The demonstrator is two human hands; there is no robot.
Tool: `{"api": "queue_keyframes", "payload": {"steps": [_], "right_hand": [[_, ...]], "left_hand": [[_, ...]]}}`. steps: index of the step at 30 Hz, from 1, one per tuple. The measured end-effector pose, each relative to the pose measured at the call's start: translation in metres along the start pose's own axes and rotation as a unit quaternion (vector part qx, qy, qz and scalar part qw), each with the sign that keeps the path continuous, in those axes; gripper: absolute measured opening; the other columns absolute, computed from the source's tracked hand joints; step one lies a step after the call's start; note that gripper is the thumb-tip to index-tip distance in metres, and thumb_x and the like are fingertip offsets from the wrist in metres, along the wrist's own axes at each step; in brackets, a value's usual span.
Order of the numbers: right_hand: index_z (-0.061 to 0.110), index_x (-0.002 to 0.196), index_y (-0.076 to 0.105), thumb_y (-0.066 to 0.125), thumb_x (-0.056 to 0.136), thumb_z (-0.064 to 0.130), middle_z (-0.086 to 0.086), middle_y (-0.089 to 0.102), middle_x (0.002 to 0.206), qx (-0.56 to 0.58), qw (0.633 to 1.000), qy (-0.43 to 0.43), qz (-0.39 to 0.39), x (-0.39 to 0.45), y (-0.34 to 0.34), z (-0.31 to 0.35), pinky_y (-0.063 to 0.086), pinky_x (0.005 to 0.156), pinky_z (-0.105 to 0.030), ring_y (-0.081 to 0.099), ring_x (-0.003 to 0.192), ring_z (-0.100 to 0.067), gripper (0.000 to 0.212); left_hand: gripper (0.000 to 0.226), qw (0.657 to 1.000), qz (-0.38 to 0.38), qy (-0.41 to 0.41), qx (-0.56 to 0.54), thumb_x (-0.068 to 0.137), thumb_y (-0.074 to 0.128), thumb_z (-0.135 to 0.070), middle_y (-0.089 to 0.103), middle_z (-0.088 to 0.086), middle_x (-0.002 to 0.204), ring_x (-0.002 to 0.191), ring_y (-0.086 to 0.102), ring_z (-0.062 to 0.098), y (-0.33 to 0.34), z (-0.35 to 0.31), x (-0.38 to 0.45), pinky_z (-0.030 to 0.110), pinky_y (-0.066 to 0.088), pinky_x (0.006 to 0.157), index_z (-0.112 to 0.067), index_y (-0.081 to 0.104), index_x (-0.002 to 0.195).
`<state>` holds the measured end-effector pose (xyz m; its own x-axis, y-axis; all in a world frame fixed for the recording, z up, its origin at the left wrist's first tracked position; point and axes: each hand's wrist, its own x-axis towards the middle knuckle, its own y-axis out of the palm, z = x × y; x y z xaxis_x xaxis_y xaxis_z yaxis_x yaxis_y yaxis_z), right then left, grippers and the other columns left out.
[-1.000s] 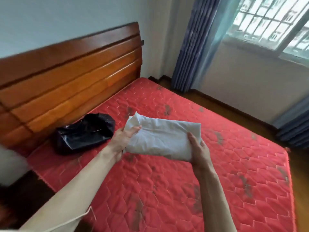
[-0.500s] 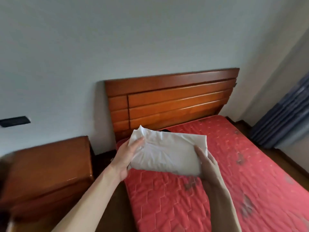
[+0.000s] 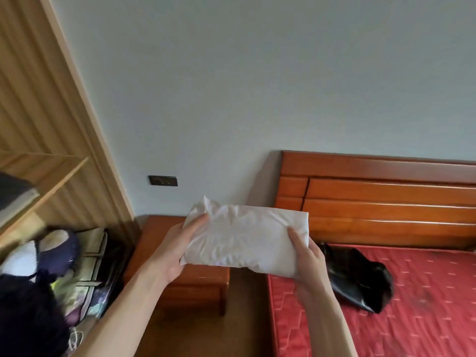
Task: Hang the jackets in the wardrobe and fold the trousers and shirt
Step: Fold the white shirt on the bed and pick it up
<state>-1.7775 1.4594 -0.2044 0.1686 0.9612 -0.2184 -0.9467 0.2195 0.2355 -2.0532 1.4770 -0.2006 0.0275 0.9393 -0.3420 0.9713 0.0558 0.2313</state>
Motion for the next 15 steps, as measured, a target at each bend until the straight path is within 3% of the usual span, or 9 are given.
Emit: {"api": "queue_keyframes", "payload": {"steps": [2, 6, 9, 12, 15], "right_hand": [[0.023, 0.114, 0.076, 0.074, 0.092, 0.046, -0.002, 0.081, 0.107, -0.012, 1.0, 0.009, 0.019, 0.012, 0.032, -0.007, 0.061, 0.093, -0.053, 0.078, 0.098, -0.024, 0.032], [0.02, 0.114, 0.076, 0.077, 0.09, 0.047, -0.007, 0.08, 0.109, -0.026, 0.996, 0.038, 0.078, 0.044, 0.093, -0.02, 0.059, 0.092, -0.062, 0.077, 0.1, -0.035, 0.036], [0.019, 0.111, 0.079, 0.079, 0.089, 0.045, -0.008, 0.08, 0.108, -0.029, 0.991, 0.049, 0.122, 0.076, 0.14, -0.028, 0.062, 0.088, -0.051, 0.077, 0.1, -0.031, 0.033], [0.025, 0.102, 0.082, 0.081, 0.086, 0.046, -0.009, 0.081, 0.104, -0.046, 0.979, 0.07, 0.184, 0.11, 0.191, -0.032, 0.063, 0.072, -0.042, 0.079, 0.093, -0.03, 0.026], [0.028, 0.107, 0.08, 0.083, 0.077, 0.055, -0.01, 0.08, 0.109, -0.067, 0.96, 0.085, 0.26, 0.144, 0.241, -0.032, 0.062, 0.086, -0.051, 0.077, 0.1, -0.033, 0.041]], "left_hand": [[0.066, 1.0, -0.029, 0.003, -0.005, 0.071, 0.087, -0.066, 0.077, 0.002, 0.121, 0.113, 0.074, 0.023, -0.03, -0.007, 0.001, 0.048, 0.052, 0.105, -0.028, 0.076, 0.123], [0.068, 0.994, -0.096, 0.024, -0.035, 0.062, 0.089, -0.067, 0.078, 0.002, 0.12, 0.115, 0.073, 0.023, -0.082, -0.018, 0.001, 0.049, 0.048, 0.11, -0.029, 0.079, 0.118], [0.063, 0.986, -0.148, 0.043, -0.056, 0.062, 0.089, -0.068, 0.079, 0.0, 0.117, 0.11, 0.075, 0.019, -0.113, -0.028, 0.005, 0.043, 0.054, 0.1, -0.033, 0.08, 0.113], [0.049, 0.969, -0.222, 0.072, -0.079, 0.062, 0.085, -0.064, 0.081, -0.004, 0.108, 0.097, 0.078, 0.012, -0.139, -0.042, 0.012, 0.03, 0.058, 0.076, -0.037, 0.082, 0.103], [0.052, 0.944, -0.301, 0.092, -0.098, 0.073, 0.082, -0.057, 0.081, -0.002, 0.107, 0.094, 0.078, 0.014, -0.162, -0.057, 0.023, 0.031, 0.059, 0.074, -0.027, 0.076, 0.115]]}}
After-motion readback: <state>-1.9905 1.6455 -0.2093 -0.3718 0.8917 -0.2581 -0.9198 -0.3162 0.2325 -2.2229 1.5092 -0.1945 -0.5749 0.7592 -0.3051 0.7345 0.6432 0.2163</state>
